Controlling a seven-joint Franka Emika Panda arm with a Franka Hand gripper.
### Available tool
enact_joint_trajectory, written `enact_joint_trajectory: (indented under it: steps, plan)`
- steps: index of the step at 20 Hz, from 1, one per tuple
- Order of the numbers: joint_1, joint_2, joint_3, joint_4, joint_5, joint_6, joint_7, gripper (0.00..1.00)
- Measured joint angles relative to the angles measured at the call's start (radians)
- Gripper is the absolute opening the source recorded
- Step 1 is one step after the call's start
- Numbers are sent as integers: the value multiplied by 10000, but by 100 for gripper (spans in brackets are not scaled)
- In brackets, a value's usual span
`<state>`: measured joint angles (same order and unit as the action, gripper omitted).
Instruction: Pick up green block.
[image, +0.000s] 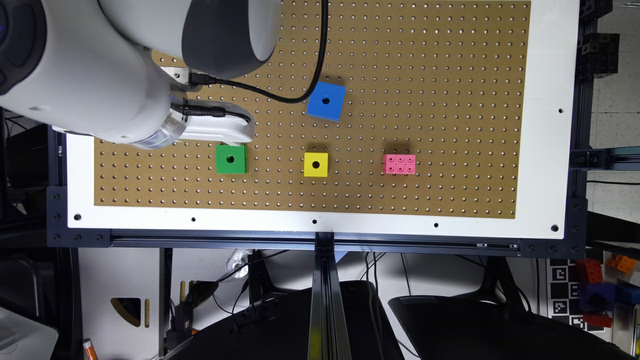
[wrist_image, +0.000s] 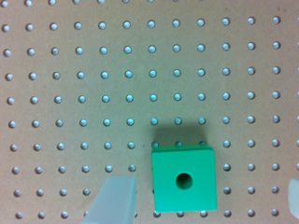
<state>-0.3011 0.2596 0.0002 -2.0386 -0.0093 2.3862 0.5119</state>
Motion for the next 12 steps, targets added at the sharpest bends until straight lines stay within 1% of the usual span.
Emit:
enact_joint_trajectory:
  steps: [2,3,5,6,7,8,10,12]
  plan:
    - [-4,67,0,-13,0,3,-6,100]
    - [-7,229,1,-26,0,89,-7,100]
    - [-10,750,1,19,0,483,-9,100]
    - [-11,1028,1,85,0,676,-10,100]
    - [-10,1223,1,168,0,781,-10,100]
    - [-10,1389,1,283,0,811,-11,100]
    - [-10,1528,1,448,0,790,-11,100]
    - [-10,1584,1,448,0,795,-12,100]
